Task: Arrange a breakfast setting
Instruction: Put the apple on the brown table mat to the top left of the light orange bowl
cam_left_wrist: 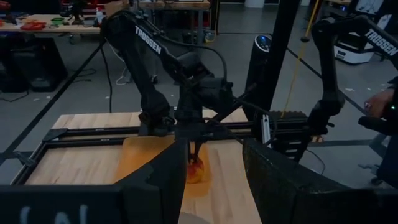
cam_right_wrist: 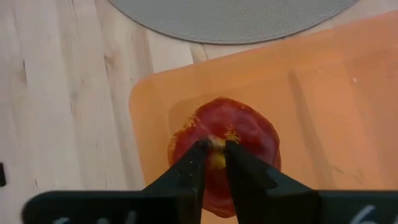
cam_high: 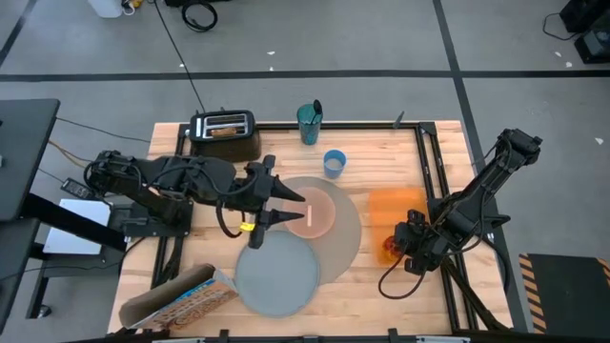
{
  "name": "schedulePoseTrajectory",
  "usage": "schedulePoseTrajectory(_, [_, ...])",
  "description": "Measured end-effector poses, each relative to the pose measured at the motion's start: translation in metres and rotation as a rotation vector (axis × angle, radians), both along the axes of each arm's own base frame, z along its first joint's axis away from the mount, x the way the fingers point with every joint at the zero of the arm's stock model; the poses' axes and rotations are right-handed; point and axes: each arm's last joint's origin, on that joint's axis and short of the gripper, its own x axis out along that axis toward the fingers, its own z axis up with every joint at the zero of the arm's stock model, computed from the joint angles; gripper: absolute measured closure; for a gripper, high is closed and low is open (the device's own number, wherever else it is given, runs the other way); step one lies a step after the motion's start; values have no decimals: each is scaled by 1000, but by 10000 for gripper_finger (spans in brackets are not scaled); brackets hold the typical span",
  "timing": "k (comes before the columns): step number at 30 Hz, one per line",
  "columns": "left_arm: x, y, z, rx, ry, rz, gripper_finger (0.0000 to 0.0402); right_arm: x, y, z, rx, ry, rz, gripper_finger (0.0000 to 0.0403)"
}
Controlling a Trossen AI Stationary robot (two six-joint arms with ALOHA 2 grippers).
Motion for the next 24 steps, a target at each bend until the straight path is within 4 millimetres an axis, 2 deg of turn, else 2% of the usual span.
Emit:
schedulePoseTrajectory(6, [-6,2,-5,27,76,1,237,0,-1,0,-12,14,-2,392])
schedulePoseTrajectory(10, [-20,10,-11,50,198,16,237,5,-2,12,-28,-4,11,390])
schedulePoseTrajectory(17, [-46,23,-15,-2,339,105,237,20,-13,61,-92,-34,63,396])
schedulePoseTrajectory(24, [-59,24,-12,-12,351,121,237,52,-30,112,-133,-241,75,396])
